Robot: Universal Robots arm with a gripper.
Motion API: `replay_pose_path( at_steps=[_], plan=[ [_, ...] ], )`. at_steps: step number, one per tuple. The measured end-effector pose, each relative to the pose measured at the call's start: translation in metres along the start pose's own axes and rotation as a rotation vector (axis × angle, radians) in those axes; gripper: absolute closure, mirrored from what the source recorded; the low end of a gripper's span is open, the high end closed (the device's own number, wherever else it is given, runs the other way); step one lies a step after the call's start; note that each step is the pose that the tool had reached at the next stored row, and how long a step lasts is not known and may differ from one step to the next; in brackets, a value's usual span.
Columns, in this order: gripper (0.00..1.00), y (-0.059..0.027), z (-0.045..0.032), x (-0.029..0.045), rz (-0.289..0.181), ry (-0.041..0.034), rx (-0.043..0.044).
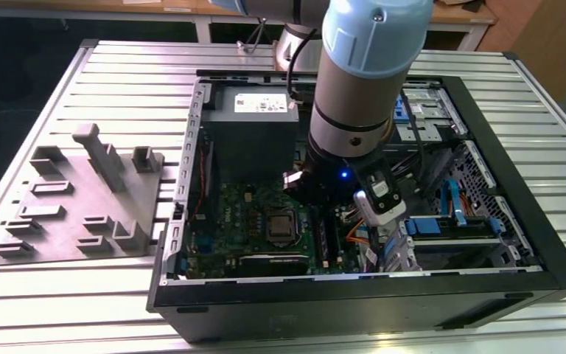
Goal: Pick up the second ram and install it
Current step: 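Insert the second ram into the second slot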
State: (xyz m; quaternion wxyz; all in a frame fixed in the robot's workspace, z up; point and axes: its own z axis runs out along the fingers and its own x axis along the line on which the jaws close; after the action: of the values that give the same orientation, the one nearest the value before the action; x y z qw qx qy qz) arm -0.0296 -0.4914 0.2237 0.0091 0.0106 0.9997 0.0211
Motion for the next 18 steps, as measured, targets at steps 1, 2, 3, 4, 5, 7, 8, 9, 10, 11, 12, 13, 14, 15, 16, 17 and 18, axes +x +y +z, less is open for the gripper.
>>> replay_pose_path(
  at_steps=[1, 2, 3, 4, 5, 7, 8, 9, 10, 11, 12, 13, 14, 15, 16, 17, 18],
  plan=[
    [0.88, 0.0, 0.0, 0.0, 0.0, 0.0, 0.0001],
    [0.88, 0.0, 0.0, 0.0, 0.0, 0.0001, 0.0002],
    [0.88, 0.0, 0.0001, 0.0, 0.0, 0.0001, 0.0001],
    [0.88, 0.0, 0.0002, 0.0, 0.0, 0.0001, 0.0001],
    [0.88, 0.0, 0.0002, 0.0, 0.0, 0.0, 0.0001],
    [0.88, 0.0, 0.0009, 0.0, 0.0, -0.0001, -0.0004],
    [0.88, 0.0, 0.0013, 0.0, 0.0, -0.0001, -0.0003],
    [0.88, -0.0001, 0.0014, 0.0, 0.0, 0.0001, 0.0],
    [0.88, -0.0001, 0.0014, 0.0, 0.0, 0.0001, 0.0002],
    [0.88, -0.0001, 0.0014, 0.0, 0.0, 0.0001, 0.0003],
    [0.88, -0.0001, 0.0014, 0.0, 0.0, 0.0001, 0.0003],
    [0.88, -0.0001, 0.0015, 0.0, 0.0, 0.0001, 0.0002],
    [0.88, -0.0001, 0.0017, 0.0, 0.0, 0.0001, 0.0001],
    [0.88, -0.0001, 0.0023, 0.0, 0.0, -0.0001, -0.0003],
    [0.88, -0.0001, 0.0027, 0.0, 0.0, -0.0001, -0.0003],
    [0.88, -0.0001, 0.0028, 0.0001, 0.0, 0.0001, 0.0001],
    [0.88, -0.0001, 0.0028, 0.0001, 0.0, 0.0001, 0.0003]
  ],
)
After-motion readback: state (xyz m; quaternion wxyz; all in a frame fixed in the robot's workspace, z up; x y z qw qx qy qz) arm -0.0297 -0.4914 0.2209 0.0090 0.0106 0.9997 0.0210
